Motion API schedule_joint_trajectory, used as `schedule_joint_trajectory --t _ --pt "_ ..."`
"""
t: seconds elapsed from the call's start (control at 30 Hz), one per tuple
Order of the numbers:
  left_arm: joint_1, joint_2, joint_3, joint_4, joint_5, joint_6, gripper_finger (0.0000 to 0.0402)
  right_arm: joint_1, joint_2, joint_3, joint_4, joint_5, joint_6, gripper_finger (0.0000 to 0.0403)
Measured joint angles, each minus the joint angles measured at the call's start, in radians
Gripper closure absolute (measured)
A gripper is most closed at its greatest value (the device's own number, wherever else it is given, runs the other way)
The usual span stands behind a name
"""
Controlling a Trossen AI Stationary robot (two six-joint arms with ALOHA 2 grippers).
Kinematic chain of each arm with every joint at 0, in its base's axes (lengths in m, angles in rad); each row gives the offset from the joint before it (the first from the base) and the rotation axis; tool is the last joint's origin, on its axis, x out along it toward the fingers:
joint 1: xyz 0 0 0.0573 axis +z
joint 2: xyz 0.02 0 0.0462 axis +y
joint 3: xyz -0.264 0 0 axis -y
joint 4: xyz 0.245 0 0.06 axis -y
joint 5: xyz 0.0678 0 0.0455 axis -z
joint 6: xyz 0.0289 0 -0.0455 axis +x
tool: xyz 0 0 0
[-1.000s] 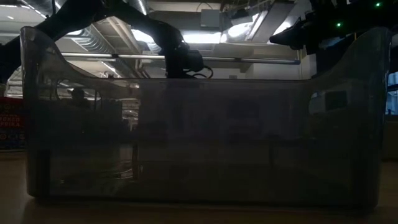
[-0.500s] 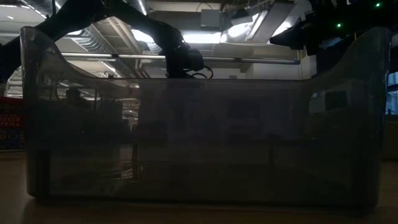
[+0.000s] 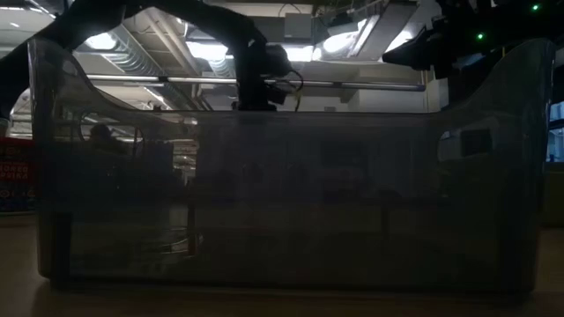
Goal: Sort spices by type
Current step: Put the red seasoning can into the gray bin
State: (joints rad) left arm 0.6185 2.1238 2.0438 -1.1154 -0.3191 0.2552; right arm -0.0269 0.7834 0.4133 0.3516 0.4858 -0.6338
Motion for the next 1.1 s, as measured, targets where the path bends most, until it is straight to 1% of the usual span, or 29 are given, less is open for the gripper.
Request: schedule_joint_trajectory --t 0.17,0.33,0.67,0.93,1.1 --pt "-0.035 -0.054 0.000 -0.034 0.002 -0.033 0.0125 0.000 0.000 0.000 -0.004 0.000 0.000 0.0370" --pt "-0.078 -0.111 0.000 -0.119 0.005 -0.024 0.0125 0.000 0.000 0.000 -0.004 0.000 0.000 0.0370" --pt "-0.188 -0.247 -0.001 -0.204 0.008 -0.170 0.0125 0.000 0.000 0.000 -0.004 0.000 0.000 0.0370" --pt "-0.277 -0.322 -0.002 -0.306 0.008 -0.302 0.0125 0.000 0.000 0.000 -0.011 0.000 0.000 0.0370" --pt "-0.353 -0.362 -0.039 -0.351 0.008 -0.385 0.0125 0.000 0.000 0.000 -0.011 0.000 0.005 0.0370"
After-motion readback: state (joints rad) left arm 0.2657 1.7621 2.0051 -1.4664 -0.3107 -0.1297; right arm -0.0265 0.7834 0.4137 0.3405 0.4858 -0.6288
